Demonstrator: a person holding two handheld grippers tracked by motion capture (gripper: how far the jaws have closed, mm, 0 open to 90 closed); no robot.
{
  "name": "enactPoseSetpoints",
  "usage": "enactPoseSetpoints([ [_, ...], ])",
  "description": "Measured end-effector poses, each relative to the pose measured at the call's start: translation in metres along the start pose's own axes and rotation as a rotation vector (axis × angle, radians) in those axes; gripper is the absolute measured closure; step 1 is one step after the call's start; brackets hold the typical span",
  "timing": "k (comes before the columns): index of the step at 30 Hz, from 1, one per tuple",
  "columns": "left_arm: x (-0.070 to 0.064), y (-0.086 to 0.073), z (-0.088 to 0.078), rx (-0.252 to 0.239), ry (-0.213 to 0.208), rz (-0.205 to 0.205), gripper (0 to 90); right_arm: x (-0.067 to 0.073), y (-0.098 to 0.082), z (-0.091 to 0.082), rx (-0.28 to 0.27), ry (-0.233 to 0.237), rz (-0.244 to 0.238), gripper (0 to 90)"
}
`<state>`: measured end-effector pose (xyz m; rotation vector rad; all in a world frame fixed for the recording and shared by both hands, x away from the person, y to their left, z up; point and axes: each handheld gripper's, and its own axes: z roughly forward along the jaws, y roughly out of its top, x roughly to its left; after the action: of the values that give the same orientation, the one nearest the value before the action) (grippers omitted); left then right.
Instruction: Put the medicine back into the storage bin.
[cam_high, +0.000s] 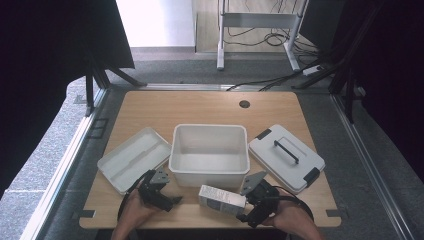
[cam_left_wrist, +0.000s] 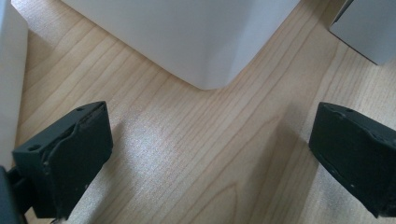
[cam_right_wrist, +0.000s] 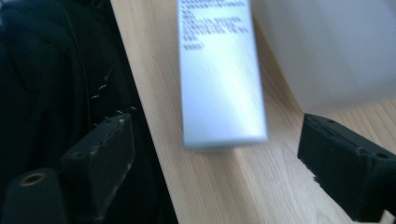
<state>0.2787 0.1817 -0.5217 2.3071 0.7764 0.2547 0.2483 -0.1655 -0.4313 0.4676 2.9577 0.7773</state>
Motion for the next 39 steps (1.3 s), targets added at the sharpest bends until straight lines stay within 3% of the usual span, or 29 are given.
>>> enactPoseSetpoints([
  [4, 0.0, 0.0, 0.0, 0.0, 0.0, 0.0, 0.0, 0.002, 0.018, 0.014, 0.074, 0.005, -0.037, 14.5],
  [10, 0.0, 0.0, 0.0, 0.0, 0.0, 0.0, 0.0, 0.0, 0.041, 0.04, 0.191, 0.003, -0.055, 22.7],
  [22, 0.0, 0.0, 0.0, 0.0, 0.0, 0.0, 0.0, 0.002, 0.061, 0.069, 0.365, 0.001, -0.132, 48.2],
  [25, 0.0, 0.0, 0.0, -0.001, 0.0, 0.0, 0.0, 0.001, 0.062, 0.069, 0.382, -0.002, -0.122, 53.7],
  [30, 0.0, 0.0, 0.0, 0.0, 0.0, 0.0, 0.0, 0.003, 0.064, 0.066, 0.387, -0.002, -0.128, 55.0],
  [39, 0.0, 0.0, 0.0, -0.001, 0.0, -0.001, 0.0, 0.005, 0.077, 0.038, 0.347, 0.038, -0.129, 55.3],
])
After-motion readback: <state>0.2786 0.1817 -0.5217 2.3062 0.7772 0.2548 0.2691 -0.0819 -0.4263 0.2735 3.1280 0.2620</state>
